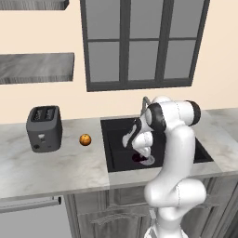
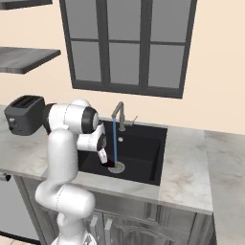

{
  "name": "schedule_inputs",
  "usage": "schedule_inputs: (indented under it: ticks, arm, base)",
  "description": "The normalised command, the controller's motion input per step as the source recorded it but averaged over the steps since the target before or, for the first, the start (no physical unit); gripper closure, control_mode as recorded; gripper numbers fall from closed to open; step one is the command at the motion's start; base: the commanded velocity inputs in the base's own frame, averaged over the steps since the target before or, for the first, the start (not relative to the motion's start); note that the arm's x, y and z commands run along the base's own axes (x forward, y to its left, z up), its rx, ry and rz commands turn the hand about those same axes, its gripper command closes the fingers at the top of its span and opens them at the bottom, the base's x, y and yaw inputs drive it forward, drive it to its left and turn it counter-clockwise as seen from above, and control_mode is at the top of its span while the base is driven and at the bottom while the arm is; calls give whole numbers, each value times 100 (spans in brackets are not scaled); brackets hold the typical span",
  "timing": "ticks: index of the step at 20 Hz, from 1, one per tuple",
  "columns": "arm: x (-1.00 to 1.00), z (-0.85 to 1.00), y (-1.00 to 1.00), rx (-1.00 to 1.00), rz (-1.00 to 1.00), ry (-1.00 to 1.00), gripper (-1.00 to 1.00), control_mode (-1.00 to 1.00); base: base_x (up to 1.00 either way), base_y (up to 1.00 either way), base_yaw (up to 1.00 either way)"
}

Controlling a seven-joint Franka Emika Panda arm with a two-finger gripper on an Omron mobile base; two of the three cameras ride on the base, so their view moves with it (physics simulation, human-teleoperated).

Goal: Turn on the sink faucet. Then move the eggplant from the counter to the sink. Turn off the sink. Move the vegetable from the sink to the pot next to the stove. Finally move the pot to the front right burner.

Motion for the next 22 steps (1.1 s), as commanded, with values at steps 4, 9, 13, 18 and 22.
schedule_inputs:
  ticks: [4, 9, 13, 18, 22]
  arm:
    - [-40, 66, 1, 1, 0, -3, -100, -100]
    - [-49, 66, 0, 0, 0, -3, -100, -100]
    - [-57, 67, 0, 2, 1, -8, -100, -100]
    - [-56, 67, -2, 2, 4, -8, -100, -100]
    - [-63, 53, -16, 6, 5, -10, -100, -100]
  base:
    - [0, 0, 0]
    - [0, 0, 0]
    - [0, 0, 0]
    - [0, 0, 0]
    - [0, 0, 0]
